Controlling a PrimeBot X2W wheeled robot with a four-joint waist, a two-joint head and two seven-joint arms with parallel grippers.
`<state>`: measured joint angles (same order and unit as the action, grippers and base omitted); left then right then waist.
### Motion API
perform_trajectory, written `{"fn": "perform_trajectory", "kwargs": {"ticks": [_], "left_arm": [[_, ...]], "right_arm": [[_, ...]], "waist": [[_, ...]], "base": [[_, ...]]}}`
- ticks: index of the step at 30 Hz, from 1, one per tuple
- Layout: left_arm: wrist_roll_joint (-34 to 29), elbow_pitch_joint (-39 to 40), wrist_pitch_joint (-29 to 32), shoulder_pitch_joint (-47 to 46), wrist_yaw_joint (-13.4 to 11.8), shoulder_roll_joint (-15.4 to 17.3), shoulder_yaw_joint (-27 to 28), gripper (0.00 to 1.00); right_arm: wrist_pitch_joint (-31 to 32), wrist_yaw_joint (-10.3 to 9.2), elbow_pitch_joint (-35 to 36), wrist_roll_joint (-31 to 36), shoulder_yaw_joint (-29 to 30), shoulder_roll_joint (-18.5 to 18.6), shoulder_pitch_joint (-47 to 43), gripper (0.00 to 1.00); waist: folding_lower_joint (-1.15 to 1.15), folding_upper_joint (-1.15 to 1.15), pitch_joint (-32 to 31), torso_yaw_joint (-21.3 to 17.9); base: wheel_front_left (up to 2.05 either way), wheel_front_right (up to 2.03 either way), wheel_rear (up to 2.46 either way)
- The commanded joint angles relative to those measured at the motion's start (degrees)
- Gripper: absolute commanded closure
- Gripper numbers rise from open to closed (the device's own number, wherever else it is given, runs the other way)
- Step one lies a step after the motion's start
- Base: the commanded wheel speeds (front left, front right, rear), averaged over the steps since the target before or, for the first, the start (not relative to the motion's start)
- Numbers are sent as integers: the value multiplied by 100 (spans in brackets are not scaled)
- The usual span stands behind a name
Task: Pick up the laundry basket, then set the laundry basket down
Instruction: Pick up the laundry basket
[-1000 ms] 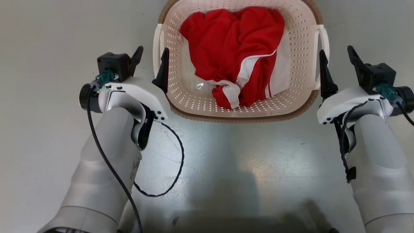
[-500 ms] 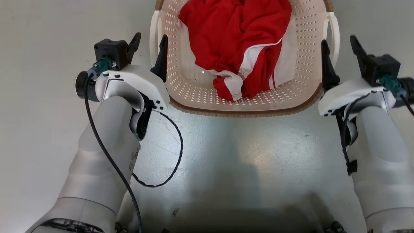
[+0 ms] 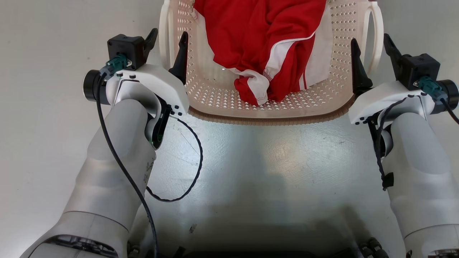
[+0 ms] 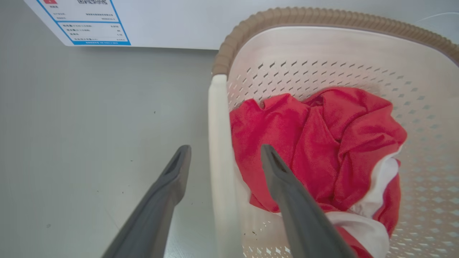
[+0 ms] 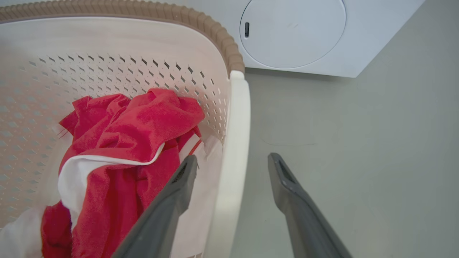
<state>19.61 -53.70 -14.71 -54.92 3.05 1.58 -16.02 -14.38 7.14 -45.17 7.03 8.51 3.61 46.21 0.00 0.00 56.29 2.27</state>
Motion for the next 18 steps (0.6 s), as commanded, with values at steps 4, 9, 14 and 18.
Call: {"fn": "perform_trajectory", "kwargs": {"ticks": [4,9,14,18], "left_arm": [[-94,-39,-29,-24,-23,130,26,0],[-111,-164,-29,-103,-27,130,-20,0],[-130,-408,-29,-221,-27,130,-107,0],[-102,-645,-29,-325,2,130,-182,0]], "right_arm": [[-62,35,-95,-29,-158,-73,-32,0],[-62,35,-403,-112,-204,-73,110,0],[-62,35,-764,-176,-250,-73,305,0],[-62,35,-1053,-198,-289,-73,466,0]], "waist": [[0,0,22,-12],[0,0,9,-22],[0,0,-4,-38],[0,0,-13,-53]], "base": [[0,0,0],[0,0,0],[0,0,0],[0,0,0]]}}
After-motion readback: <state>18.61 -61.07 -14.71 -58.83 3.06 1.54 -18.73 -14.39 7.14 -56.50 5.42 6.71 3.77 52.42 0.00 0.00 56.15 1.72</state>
